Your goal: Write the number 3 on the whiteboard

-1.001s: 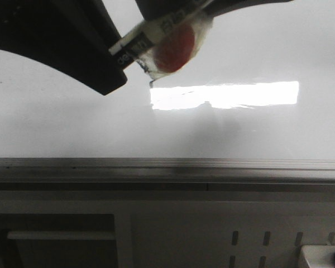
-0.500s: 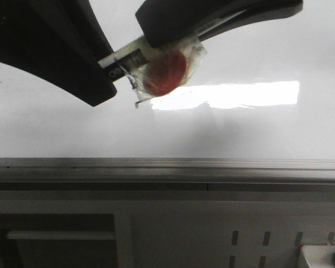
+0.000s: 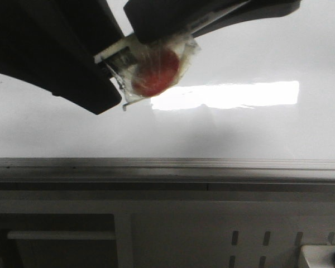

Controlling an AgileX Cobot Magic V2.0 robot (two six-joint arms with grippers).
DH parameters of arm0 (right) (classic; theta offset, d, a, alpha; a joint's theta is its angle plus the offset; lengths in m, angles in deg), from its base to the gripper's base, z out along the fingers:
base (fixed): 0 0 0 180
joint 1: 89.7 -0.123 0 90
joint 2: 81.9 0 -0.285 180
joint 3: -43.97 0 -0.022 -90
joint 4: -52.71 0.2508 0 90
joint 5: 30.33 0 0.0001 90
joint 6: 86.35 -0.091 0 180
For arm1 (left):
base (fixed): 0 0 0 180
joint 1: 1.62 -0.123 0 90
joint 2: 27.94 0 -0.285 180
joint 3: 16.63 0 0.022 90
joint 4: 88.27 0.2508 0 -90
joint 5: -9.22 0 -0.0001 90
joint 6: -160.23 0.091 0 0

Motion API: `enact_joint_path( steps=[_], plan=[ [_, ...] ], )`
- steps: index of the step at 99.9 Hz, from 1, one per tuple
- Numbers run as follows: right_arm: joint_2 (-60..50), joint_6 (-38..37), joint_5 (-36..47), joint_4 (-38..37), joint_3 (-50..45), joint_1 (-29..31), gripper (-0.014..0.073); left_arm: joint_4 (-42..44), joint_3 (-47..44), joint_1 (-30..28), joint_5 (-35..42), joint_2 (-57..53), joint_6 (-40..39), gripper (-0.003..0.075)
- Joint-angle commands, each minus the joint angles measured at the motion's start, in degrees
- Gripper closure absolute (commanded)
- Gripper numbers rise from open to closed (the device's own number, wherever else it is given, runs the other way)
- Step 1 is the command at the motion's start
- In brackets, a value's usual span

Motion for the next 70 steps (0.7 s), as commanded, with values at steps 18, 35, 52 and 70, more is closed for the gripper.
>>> enact_joint_path(
  steps=[18, 35, 52, 70],
  plan=[
    [-0.6, 0.5, -2.0, 4.3, 1.8, -0.4, 0.0648, -2.9, 2.3, 0.2, 8.7, -3.1, -0.2, 0.0286],
    [-0.6, 0.5, 0.0, 4.3, 1.8, -0.4, 0.0648, -2.9, 2.3, -2.2, 8.5, -8.0, -2.8, 0.0286],
    [-0.9, 0.5, 1.1, 4.3, 1.8, -0.4, 0.0648, -2.9, 2.3, -6.1, 8.0, -13.9, -5.5, 0.0290],
    [-1.3, 0.5, 5.3, 2.4, 1.9, -0.4, 0.0648, -2.6, 2.3, -11.3, 5.6, -21.7, -13.0, 0.0307]
  ],
)
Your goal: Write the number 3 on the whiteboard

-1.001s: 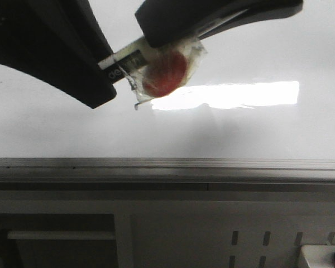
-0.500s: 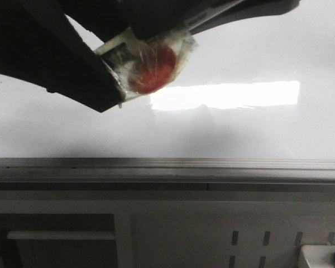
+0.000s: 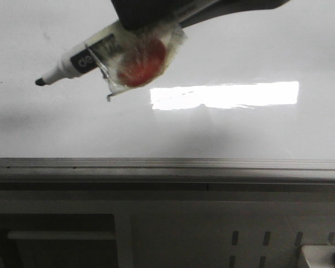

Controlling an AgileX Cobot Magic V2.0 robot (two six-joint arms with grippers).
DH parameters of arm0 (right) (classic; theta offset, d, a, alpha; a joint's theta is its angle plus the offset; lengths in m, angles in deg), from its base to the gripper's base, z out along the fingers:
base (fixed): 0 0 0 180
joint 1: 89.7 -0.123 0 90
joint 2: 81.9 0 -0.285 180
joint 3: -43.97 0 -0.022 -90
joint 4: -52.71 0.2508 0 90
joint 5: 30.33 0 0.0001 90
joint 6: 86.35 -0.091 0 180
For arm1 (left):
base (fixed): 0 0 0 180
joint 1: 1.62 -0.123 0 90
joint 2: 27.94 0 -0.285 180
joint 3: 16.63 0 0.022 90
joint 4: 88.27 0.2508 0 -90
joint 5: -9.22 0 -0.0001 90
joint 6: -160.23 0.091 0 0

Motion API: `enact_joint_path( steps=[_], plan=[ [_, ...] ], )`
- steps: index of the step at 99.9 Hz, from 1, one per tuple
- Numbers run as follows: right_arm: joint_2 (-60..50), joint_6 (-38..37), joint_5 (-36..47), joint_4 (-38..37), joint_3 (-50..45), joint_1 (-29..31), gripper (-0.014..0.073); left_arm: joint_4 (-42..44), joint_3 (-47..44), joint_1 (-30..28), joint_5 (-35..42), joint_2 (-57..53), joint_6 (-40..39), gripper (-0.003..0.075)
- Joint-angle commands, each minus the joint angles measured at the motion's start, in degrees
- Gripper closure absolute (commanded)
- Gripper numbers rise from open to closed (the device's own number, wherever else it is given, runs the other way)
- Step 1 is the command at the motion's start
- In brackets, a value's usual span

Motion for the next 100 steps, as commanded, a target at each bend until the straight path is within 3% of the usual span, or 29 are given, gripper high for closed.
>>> enact_joint_path(
  steps=[1, 22, 40, 68, 100],
  plan=[
    [-1.4, 0.5, 4.1, 1.0, 1.6, 0.0, 0.0648, -1.7, 1.9, -2.4, 1.4, -4.3, -5.2, 0.0311],
    [-1.4, 0.5, 12.7, -7.1, 4.8, 0.2, 0.0648, -1.0, -0.7, -8.9, -5.6, -14.8, -13.1, 0.0521],
    [-1.1, 0.5, 13.4, -8.6, 8.7, 4.3, 0.0648, 1.7, -6.1, -12.7, -5.8, -23.4, -17.9, 0.0740],
    [-0.7, 0.3, 10.3, -9.6, 8.8, 10.1, 0.0648, 1.8, -13.1, -14.3, -0.2, -31.0, -25.9, 0.0741],
    [2.9, -0.2, 8.7, -9.6, 8.8, 11.2, 0.0648, -0.9, -13.4, -14.3, 2.8, -31.3, -26.3, 0.0741]
  ],
)
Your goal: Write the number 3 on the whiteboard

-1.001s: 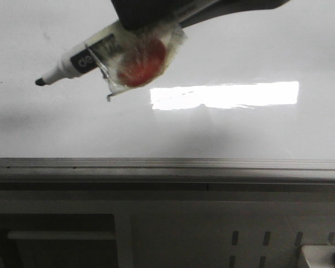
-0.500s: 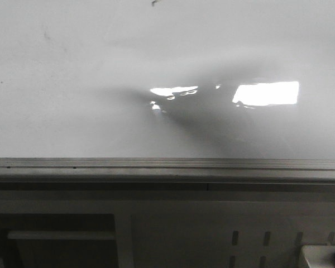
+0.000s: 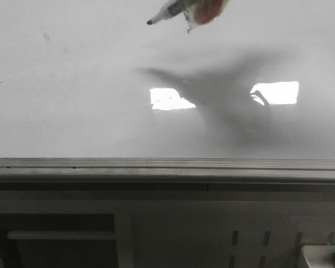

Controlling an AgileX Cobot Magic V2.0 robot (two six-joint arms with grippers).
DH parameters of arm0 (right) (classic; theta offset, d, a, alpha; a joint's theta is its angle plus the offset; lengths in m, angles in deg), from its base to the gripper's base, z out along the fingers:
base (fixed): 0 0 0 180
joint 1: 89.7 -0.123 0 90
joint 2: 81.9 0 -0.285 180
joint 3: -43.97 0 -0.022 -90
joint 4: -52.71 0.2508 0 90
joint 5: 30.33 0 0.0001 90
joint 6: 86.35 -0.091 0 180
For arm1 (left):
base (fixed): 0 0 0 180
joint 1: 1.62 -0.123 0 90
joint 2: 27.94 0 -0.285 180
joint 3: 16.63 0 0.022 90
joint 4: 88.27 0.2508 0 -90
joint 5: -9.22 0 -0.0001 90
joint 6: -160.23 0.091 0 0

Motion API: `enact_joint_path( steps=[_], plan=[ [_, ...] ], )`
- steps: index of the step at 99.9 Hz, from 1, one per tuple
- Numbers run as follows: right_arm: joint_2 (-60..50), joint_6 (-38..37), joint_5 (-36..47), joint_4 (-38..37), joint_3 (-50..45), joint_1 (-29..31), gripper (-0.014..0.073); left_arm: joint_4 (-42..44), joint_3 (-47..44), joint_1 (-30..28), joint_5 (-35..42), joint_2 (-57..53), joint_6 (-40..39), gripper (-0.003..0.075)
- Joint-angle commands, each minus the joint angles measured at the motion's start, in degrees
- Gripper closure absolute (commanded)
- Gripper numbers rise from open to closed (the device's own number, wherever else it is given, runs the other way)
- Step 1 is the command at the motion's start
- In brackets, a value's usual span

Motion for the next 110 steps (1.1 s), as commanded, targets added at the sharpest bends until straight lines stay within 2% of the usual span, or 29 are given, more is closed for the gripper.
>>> enact_joint_path(
  steps=[1, 29, 73, 110],
  plan=[
    [0.1, 0.0, 0.9, 1.3, 2.1, 0.4, 0.0648, -2.2, 1.3, -0.2, 5.4, 0.6, -0.7, 0.0741],
    [2.4, -0.4, 1.7, -0.2, 2.1, 0.4, 0.0648, -3.3, 1.3, -0.2, 5.5, 0.6, -0.7, 0.0741],
    [3.0, -12.6, 1.2, -12.3, 2.1, 3.3, 0.0648, -3.3, 1.3, -0.2, 6.0, 0.6, -0.7, 0.0741],
    [3.0, -17.2, -4.5, -16.0, 2.0, 4.8, 0.0647, -3.0, 1.3, -0.2, 6.0, 0.6, -0.6, 0.0741]
  ],
)
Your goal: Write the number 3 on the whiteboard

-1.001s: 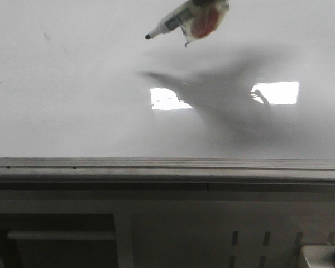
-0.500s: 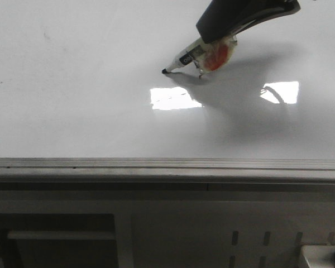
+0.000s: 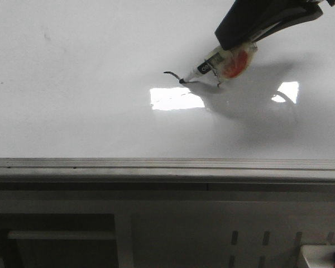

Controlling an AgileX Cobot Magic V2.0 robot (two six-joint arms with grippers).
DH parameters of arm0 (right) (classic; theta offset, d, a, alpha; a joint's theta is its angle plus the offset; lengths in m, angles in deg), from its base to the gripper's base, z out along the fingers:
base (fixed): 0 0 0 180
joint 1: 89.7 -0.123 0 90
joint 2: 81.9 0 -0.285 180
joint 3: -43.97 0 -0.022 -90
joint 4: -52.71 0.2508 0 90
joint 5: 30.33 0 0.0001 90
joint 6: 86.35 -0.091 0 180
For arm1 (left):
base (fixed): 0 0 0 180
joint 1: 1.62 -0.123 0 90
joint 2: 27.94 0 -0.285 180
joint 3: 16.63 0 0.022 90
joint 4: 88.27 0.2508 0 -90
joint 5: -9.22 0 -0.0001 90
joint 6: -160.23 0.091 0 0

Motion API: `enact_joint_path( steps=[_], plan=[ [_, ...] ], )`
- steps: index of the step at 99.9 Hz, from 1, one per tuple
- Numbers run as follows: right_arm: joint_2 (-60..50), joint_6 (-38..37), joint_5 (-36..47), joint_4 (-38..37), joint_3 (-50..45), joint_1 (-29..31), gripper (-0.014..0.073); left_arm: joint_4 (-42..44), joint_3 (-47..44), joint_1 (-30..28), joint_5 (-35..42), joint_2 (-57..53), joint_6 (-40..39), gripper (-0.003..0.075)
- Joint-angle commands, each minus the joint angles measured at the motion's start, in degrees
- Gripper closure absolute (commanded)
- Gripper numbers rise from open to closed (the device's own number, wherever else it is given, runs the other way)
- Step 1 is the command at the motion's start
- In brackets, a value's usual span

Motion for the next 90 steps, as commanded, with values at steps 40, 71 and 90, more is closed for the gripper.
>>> enact_joint_path(
  steps=[40, 71, 90],
  plan=[
    [3.0, -1.7, 6.4, -1.4, 0.6, -4.2, 0.0647, -1.3, 1.3, -0.2, 5.2, 0.6, -0.6, 0.0741],
    [-0.5, -1.7, 1.9, -3.3, 0.6, 2.7, 0.0647, -1.3, 1.3, -0.2, 5.4, 0.6, -0.6, 0.0741],
    [-1.7, -1.9, -2.3, -4.8, -0.7, 4.1, 0.0646, -1.3, 1.3, -0.2, 5.9, 0.6, -0.6, 0.0741]
  ],
)
